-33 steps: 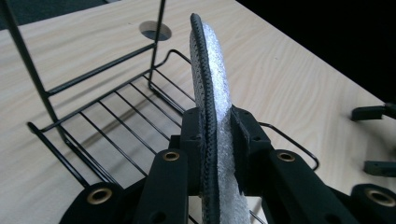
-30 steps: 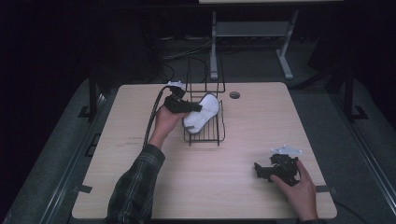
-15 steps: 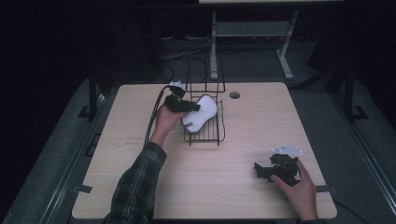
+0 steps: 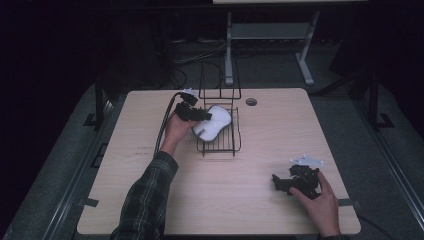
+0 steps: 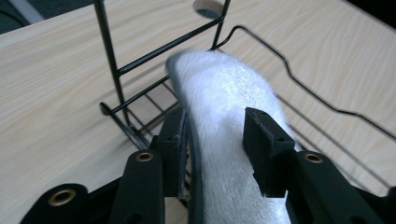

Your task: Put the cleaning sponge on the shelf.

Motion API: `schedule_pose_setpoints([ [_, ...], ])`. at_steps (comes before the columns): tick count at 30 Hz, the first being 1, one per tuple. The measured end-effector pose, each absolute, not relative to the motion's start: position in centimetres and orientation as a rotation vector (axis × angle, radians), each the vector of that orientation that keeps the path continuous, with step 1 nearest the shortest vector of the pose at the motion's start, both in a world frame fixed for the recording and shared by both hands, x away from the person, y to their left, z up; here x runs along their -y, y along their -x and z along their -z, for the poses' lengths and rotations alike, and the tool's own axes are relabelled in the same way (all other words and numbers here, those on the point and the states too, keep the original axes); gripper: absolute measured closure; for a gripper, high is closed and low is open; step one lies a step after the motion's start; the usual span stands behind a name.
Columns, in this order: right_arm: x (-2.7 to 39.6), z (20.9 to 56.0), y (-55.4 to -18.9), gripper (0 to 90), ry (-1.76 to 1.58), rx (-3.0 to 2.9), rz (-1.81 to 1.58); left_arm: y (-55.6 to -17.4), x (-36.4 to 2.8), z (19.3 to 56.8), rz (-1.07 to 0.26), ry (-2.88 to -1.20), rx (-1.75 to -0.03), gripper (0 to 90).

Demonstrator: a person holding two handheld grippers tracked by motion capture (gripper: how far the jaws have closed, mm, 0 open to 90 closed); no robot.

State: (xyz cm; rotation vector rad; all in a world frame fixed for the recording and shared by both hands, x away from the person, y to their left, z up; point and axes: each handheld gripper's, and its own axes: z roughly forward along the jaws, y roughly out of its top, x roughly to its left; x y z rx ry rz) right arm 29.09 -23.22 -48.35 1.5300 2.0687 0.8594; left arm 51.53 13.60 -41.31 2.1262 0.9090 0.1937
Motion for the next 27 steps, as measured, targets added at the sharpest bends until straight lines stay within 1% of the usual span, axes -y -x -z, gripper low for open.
schedule_pose_setpoints([
  [1,23.2,48.4,-29.1,0.0,-1.53,-2.069,-0.86,-51.5,-13.6,41.4,-0.205,-2.146,-0.908,58.3],
  [6,23.2,48.4,-29.1,0.0,-1.53,-2.069,-0.859,-51.3,-13.9,41.2,-0.211,-2.133,-0.908,58.6],
  [9,23.2,48.4,-29.1,0.0,-1.53,-2.069,-0.859,-50.9,-14.3,40.8,-0.211,-2.127,-0.894,65.5],
  [10,23.2,48.4,-29.1,0.0,-1.53,-2.069,-0.859,-50.7,-14.4,40.6,-0.21,-2.117,-0.895,65.5],
  [11,23.2,48.4,-29.1,0.0,-1.53,-2.069,-0.86,-50.5,-14.7,40.4,-0.211,-2.117,-0.877,73.6],
  [15,23.2,48.3,-29.1,0.0,-1.53,-2.069,-0.859,-49.9,-15.1,40.0,-0.189,-2.115,-0.862,88.5],
  [27,23.2,48.3,-29.1,0.0,-1.532,-2.068,-0.86,-47.2,-17.1,40.0,-0.172,-2.117,-0.842,89.6],
])
